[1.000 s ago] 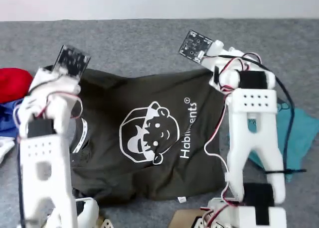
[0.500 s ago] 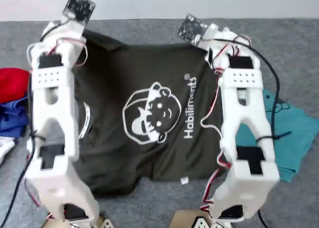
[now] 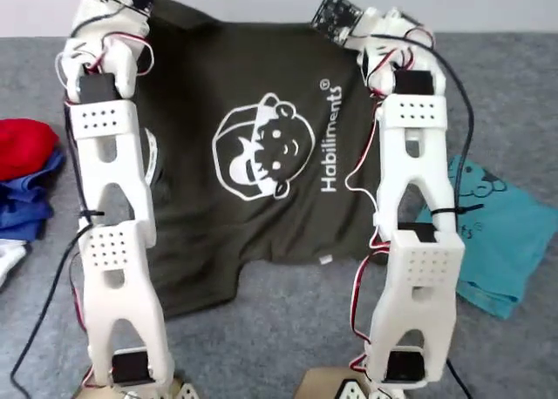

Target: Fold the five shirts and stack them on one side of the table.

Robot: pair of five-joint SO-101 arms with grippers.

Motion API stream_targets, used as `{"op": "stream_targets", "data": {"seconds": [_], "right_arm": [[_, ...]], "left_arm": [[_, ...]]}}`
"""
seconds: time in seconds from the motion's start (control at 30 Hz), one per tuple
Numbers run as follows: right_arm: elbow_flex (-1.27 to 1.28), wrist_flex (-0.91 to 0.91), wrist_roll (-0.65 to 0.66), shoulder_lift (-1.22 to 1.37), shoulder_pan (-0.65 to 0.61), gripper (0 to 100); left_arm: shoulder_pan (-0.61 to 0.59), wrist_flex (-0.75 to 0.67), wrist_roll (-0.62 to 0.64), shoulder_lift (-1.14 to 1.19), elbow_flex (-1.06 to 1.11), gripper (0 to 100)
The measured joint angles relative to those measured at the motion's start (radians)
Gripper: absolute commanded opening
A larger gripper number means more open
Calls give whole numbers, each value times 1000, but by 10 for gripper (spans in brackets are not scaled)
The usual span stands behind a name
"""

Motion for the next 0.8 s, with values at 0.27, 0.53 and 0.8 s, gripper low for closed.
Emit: {"op": "stream_targets", "data": {"seconds": [0.27, 0.53, 0.8], "right_arm": [[-35, 170, 0, 8, 0, 11], [-35, 618, 0, 8, -8, 11], [-40, 933, -2, -48, -26, 11]], "left_arm": [[0, 259, 0, 23, -127, 6], [0, 839, -60, 21, -242, 6], [-18, 934, -104, -57, -115, 5]]}}
